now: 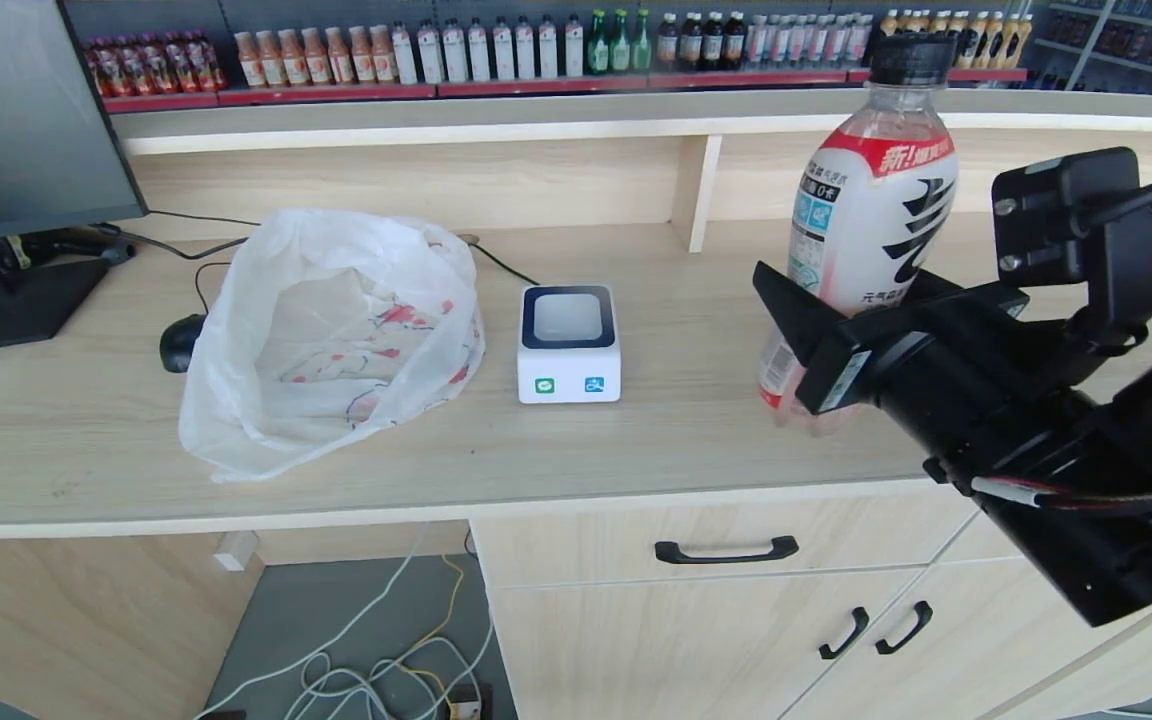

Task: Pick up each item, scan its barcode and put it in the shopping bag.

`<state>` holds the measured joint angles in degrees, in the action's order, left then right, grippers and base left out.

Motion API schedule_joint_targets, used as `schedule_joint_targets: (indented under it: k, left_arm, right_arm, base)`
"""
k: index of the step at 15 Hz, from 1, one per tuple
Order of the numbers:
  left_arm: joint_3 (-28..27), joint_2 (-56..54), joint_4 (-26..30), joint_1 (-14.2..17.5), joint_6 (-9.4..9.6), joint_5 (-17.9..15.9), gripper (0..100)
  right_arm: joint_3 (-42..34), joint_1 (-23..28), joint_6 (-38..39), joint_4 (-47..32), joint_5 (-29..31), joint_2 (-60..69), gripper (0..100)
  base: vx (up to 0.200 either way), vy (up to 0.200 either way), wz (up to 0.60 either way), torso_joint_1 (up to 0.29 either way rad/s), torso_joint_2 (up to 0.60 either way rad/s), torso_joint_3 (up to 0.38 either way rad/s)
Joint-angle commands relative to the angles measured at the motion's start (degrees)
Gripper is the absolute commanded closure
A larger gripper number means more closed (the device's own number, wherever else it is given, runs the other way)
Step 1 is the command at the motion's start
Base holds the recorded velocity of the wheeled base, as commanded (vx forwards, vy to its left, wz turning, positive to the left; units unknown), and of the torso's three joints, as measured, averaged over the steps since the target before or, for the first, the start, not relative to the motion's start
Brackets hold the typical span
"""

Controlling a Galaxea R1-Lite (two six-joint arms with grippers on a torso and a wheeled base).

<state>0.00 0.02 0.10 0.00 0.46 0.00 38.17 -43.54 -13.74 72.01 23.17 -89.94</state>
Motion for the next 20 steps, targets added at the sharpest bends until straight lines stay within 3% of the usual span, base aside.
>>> schedule_joint_targets:
  k: [1, 5, 15, 20]
  left_arm:
    - [0.0, -0.02, -0.01, 0.09, -0.11, 0.0, 0]
    - [0.0, -0.02, -0.01, 0.09, -0.38, 0.0, 0]
    - [0.0, -0.02, -0.01, 0.0, -0.2, 0.0, 0]
    - [0.0, -0.02, -0.01, 0.09, -0.2, 0.0, 0]
  right_arm:
    - [0.15, -0.49, -0.32, -0.03, 0.56, -0.41, 100]
    - [1.29, -0.49, -1.47, -0.03, 9.61, -0.15, 100]
    - [6.13, -0.31, -0.59, -0.29, 7.76, -4.8, 100]
    - [13.86, -0.31, -8.06, -0.55, 9.61, -7.62, 100]
  base:
    - [0.0, 0.0, 0.0, 0.0, 0.0, 0.0]
    - [0.0, 0.1, 0.0, 0.0, 0.01, 0.001]
    - [0.0, 0.2, 0.0, 0.006, 0.0, 0.002]
    - [0.0, 0.0, 0.0, 0.0, 0.0, 0.0]
